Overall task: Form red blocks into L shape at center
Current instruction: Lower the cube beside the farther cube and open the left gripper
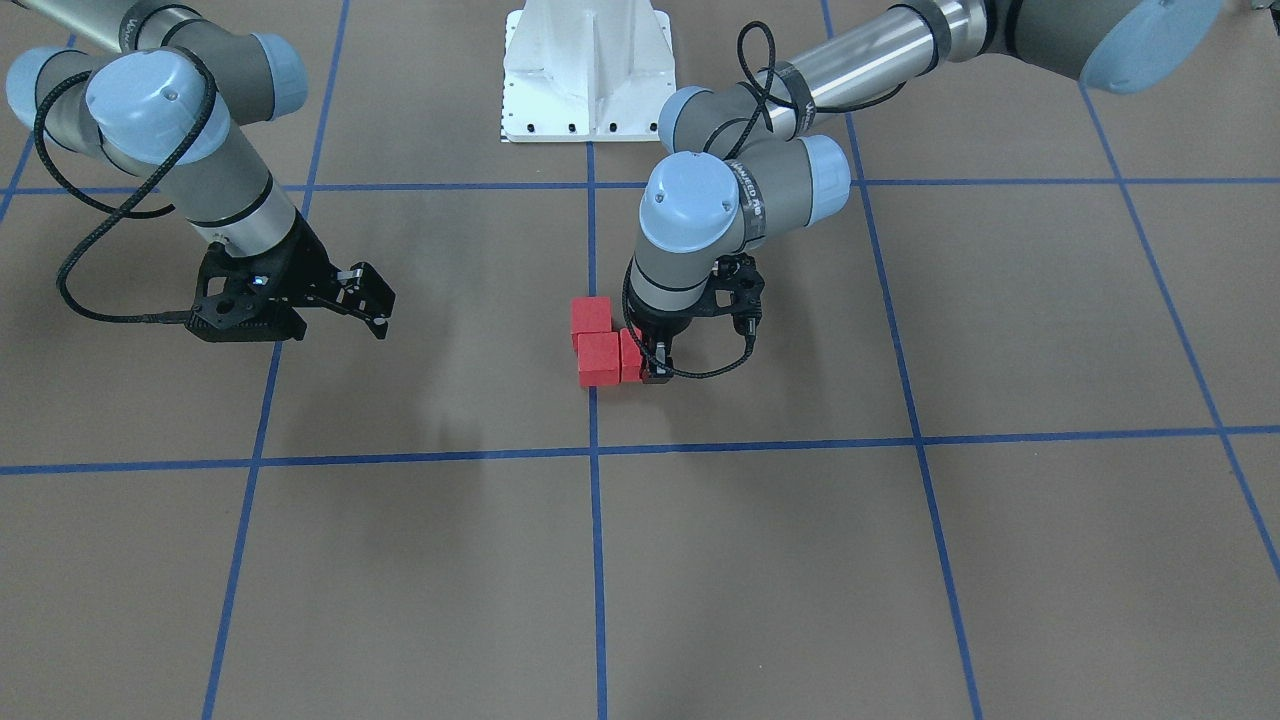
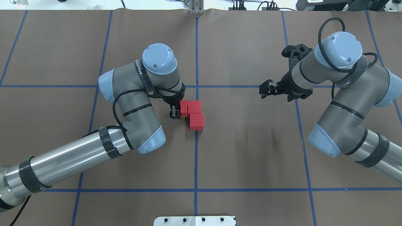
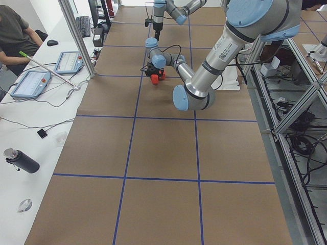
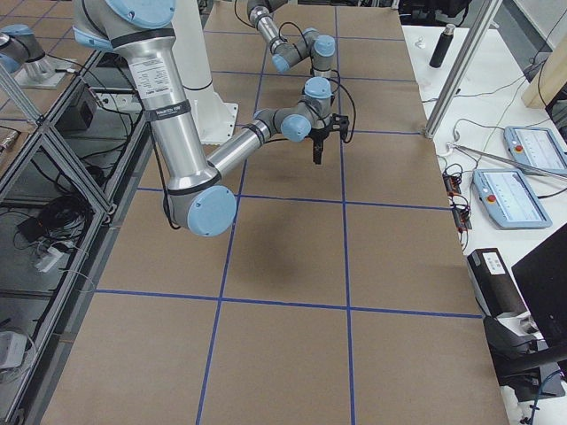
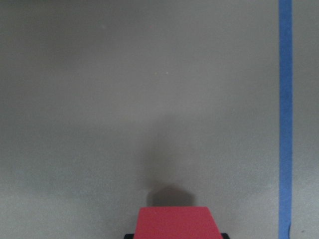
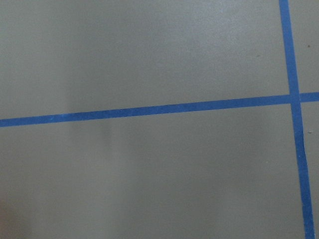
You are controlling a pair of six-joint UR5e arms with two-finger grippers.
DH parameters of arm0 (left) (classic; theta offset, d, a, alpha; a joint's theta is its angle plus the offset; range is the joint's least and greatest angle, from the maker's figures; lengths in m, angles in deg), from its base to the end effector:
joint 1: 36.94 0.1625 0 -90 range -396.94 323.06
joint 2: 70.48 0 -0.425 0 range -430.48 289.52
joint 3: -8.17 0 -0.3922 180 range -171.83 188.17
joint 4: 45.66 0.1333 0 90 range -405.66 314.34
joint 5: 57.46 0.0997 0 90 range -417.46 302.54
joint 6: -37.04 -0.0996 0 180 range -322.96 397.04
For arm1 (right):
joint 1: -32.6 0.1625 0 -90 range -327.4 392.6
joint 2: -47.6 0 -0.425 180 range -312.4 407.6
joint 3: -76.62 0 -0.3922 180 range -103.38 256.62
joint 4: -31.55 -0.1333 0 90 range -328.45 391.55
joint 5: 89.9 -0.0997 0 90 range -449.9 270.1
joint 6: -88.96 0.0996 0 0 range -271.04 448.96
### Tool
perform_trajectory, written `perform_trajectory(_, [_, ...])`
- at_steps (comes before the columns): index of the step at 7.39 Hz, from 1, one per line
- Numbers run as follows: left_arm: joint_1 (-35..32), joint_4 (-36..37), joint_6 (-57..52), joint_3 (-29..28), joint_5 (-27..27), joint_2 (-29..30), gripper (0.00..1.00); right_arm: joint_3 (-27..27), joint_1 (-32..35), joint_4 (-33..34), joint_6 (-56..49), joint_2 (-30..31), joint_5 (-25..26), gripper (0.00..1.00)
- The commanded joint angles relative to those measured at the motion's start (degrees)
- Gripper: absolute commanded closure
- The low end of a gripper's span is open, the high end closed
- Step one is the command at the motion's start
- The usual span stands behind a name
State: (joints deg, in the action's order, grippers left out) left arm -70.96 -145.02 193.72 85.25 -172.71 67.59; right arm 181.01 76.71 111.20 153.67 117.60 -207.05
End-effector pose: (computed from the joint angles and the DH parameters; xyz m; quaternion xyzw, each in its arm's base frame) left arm 0.5883 -0.5067 0.2150 -0.2980 0.2978 -0.6426 0.6400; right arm -0.3712 -0.4822 0.3331 0.0322 -0.4277 0.0588 0.9014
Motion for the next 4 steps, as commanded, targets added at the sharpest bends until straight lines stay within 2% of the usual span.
perform_trajectory(1, [0.01, 0.04, 0.9, -0.18, 0.03, 0.26, 1.0, -0.06, 0.01, -0.02, -0.19, 0.05, 0.08, 0.0])
perform_trajectory(4, [0.09, -0.05, 1.0, -0.8, 0.03, 0.35, 1.0, -0.15, 0.01, -0.02, -0.37, 0.05, 0.08, 0.0])
